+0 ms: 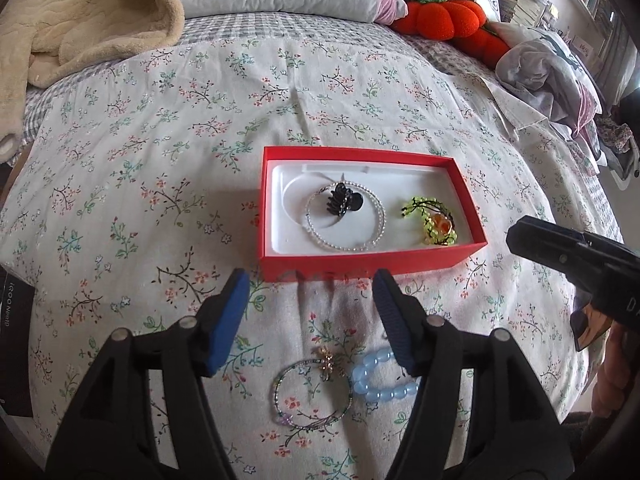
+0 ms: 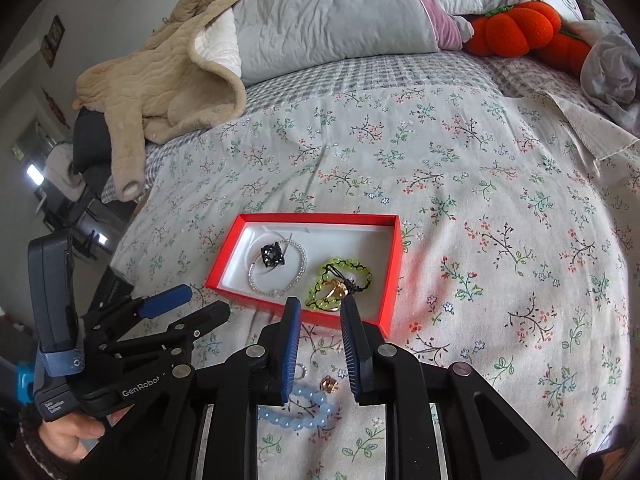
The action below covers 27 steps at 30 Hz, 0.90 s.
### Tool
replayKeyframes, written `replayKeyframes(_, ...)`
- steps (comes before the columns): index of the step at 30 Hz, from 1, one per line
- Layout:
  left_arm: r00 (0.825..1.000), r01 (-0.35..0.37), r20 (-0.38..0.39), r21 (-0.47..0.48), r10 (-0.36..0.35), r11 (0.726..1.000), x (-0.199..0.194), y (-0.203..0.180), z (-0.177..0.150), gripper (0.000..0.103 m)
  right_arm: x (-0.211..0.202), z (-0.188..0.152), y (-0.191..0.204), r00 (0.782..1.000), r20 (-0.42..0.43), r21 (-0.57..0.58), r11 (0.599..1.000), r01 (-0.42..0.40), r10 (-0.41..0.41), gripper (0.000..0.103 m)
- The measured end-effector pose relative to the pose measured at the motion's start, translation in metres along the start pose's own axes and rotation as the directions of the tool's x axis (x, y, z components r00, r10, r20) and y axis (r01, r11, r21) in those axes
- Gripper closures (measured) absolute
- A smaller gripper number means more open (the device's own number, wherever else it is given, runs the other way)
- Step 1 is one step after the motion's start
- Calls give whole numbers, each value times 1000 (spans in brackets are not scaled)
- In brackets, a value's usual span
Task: Organize jewelry
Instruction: 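Withdraw both open tools from the box toward the remaining jewelry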
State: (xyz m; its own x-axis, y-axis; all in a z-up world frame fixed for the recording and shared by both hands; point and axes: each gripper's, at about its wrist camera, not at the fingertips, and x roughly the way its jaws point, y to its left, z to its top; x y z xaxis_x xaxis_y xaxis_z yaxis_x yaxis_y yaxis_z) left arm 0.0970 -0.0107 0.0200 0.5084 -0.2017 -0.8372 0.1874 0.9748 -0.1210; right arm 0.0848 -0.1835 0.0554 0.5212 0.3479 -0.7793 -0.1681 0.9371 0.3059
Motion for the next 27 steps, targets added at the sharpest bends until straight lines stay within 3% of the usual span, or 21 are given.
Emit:
replayKeyframes(3,1000,-6,-14,-4,6,1000,0,1,-5,31,2,-9,4,1000,-15,-21,1000,5,-6,54)
replayKeyframes(4,1000,-8,-20,-6,8,1000,1,2,-8,30,3,-12,5,1000,-22,-24,1000,10,-10,53)
replayKeyframes(9,997,-44,-71,-7,44,999,11,8,-22,27,15,-26,2,994,-96,-26,998,52,-55,53)
replayKeyframes(15,984,-94,-148,19,96,995,23,15,-34,27,38,-42,-14,964,-243,31,993,118,-107,53)
replayKeyframes(19,971,-117,-208,27,120,993,30,17,-42,27,43,-45,-17,955,-265,35,989,145,-130,53)
replayKeyframes(27,956,-86,-280,22,89,996,38,17,-50,27,52,-50,-12,941,-302,24,986,166,-151,49)
